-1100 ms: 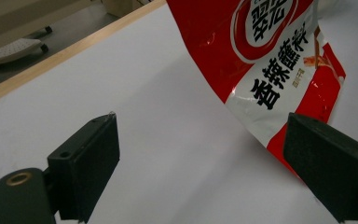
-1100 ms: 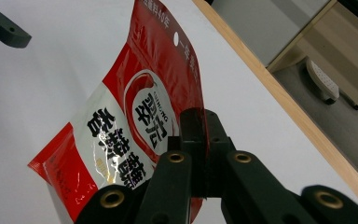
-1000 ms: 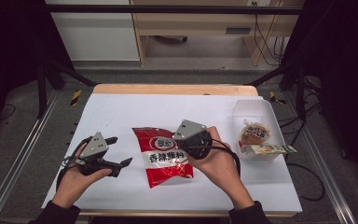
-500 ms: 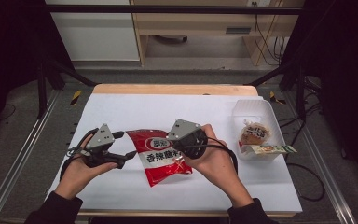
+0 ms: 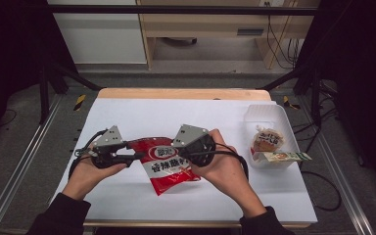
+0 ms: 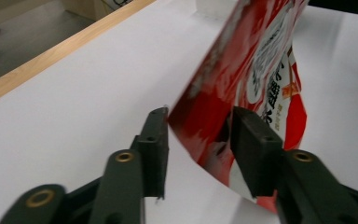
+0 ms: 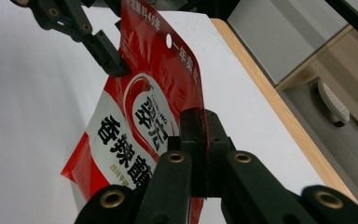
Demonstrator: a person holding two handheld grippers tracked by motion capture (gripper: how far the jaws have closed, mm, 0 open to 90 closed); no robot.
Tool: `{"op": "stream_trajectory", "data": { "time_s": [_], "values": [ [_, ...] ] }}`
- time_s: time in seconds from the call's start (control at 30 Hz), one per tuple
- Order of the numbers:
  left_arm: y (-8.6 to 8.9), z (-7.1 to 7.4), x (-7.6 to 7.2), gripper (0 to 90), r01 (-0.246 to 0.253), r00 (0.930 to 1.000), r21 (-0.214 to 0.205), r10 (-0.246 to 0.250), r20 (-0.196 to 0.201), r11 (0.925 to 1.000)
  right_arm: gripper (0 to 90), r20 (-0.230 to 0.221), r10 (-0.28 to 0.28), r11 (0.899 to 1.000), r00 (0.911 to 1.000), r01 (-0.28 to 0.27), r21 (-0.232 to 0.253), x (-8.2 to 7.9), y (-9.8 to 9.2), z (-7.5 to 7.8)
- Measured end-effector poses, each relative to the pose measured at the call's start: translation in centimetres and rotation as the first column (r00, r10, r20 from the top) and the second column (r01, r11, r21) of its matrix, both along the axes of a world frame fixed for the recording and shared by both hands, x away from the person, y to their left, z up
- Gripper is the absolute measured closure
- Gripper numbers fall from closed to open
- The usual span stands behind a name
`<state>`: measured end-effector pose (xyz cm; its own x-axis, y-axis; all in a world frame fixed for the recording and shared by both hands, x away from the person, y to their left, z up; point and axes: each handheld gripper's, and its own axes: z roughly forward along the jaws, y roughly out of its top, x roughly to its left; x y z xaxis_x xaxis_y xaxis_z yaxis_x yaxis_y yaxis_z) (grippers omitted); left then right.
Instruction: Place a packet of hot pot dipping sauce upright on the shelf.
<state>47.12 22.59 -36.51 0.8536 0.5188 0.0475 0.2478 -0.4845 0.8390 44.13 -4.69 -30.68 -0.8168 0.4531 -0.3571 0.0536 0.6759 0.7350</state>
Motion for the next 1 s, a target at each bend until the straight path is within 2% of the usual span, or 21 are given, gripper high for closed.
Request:
{"op": "stream_trajectory", "data": {
  "time_s": [0.03, 0.07, 0.1, 0.13, 0.17, 0.2, 0.23, 0.27, 0.4, 0.5, 0.63, 1.0],
  "values": [
    [-0.1, 0.1, 0.0, 72.7, 0.006, 1.0000, -0.001, -0.006, -0.006, 1.0000, 90.0, -0.004, -0.002, 1.000, 1.0000, 0.002, -0.002, 0.0, -0.1, 0.1],
    [-0.1, 0.2, 0.0, 72.7, 0.009, 0.9999, 0.000, -0.009, -0.008, 1.0000, 90.0, -0.004, -0.002, 1.000, 1.0000, 0.002, -0.002, 0.0, -0.1, 0.1],
    [-0.1, 0.4, -0.1, 80.6, 0.017, 0.9997, -0.004, -0.017, -0.016, 0.9998, 90.0, -0.007, -0.007, 1.000, 1.0000, 0.007, 0.001, 0.0, -0.4, 0.1],
    [-0.1, 0.6, -0.2, 80.6, 0.027, 0.9994, -0.018, -0.028, -0.021, 0.9995, 90.0, -0.007, -0.007, 1.000, 1.0000, 0.007, 0.001, 0.0, -0.4, 0.1],
    [-0.1, 0.9, -0.4, 86.8, 0.034, 0.9993, -0.047, -0.035, -0.017, 0.9983, 90.0, -0.011, -0.007, 1.000, 0.9999, 0.007, 0.012, 0.0, -0.9, 0.2],
    [-0.1, 0.9, -0.4, 88.2, 0.034, 0.9993, -0.047, -0.035, -0.017, 0.9983, 90.0, -0.011, -0.007, 1.000, 0.9999, 0.007, 0.012, 0.0, -0.9, 0.2],
    [-0.2, 1.6, -0.7, 88.8, 0.034, 0.9994, -0.060, -0.034, -0.002, 0.9976, 90.0, -0.018, -0.004, 0.999, 0.9998, 0.004, 0.035, -0.1, -1.4, 0.4],
    [-0.2, 1.6, -0.7, 89.0, 0.034, 0.9994, -0.060, -0.034, -0.002, 0.9976, 90.0, -0.018, -0.004, 0.999, 0.9998, 0.004, 0.035, -0.1, -1.4, 0.4],
    [-0.7, 2.8, -1.1, 89.4, 0.030, 0.9989, -0.028, -0.029, 0.036, 0.9992, 90.0, -0.024, 0.004, 0.998, 0.9997, -0.002, 0.065, -0.2, -2.0, 0.8],
    [-0.9, 3.4, -1.3, 89.6, 0.045, 0.9981, -0.009, -0.045, 0.041, 0.9989, 90.0, -0.026, 0.002, 0.997, 0.9997, -0.001, 0.071, -0.1, -2.5, 1.0],
    [-1.2, 4.2, -1.3, 89.8, 0.058, 0.9970, 0.030, -0.060, 0.049, 0.9978, 89.9, -0.041, 0.011, 0.998, 0.9991, -0.008, 0.059, -0.1, -2.8, 1.0],
    [-1.7, 5.5, -1.7, 90.0, 0.078, 0.9941, 0.074, -0.083, 0.069, 0.9942, 88.1, -0.057, 0.007, 1.000, 0.9984, -0.006, 0.021, 0.1, -3.2, 0.8]
  ]
}}
